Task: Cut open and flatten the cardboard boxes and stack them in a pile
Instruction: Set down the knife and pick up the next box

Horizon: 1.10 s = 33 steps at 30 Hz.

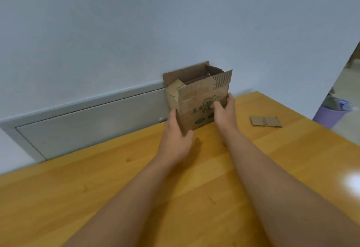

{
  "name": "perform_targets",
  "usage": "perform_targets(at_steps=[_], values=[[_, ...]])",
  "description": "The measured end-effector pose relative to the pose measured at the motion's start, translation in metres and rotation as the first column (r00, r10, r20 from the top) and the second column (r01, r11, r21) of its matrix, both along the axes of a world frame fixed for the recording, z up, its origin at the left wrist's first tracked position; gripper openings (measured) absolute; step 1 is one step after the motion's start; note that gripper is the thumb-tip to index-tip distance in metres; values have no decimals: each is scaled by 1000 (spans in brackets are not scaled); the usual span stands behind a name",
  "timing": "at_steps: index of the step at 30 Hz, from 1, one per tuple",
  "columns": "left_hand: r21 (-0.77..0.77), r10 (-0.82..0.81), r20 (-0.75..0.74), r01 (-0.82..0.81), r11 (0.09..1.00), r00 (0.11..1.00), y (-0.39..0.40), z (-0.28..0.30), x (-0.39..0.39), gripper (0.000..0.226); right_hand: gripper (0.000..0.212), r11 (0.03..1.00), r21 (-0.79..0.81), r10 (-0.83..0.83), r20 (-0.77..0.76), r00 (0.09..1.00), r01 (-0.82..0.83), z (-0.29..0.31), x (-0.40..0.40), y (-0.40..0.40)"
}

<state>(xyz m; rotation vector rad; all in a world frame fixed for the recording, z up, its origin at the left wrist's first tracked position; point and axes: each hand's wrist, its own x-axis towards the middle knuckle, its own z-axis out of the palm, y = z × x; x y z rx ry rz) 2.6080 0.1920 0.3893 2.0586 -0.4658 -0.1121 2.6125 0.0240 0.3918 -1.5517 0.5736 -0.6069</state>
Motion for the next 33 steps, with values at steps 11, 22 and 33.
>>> perform_targets(at_steps=[11,22,33], values=[[-36,129,136,-125,992,982,69,-1,-18,77,65,964,-263,39,47,998,-25,-1,-33,58],[-81,329,77,-323,943,941,211,25,-142,70,58,832,-430,355,-71,932,-350,20,-135,177],[86,483,109,-492,866,869,333,27,-319,78,79,511,-549,663,-237,710,-661,28,-272,262]])
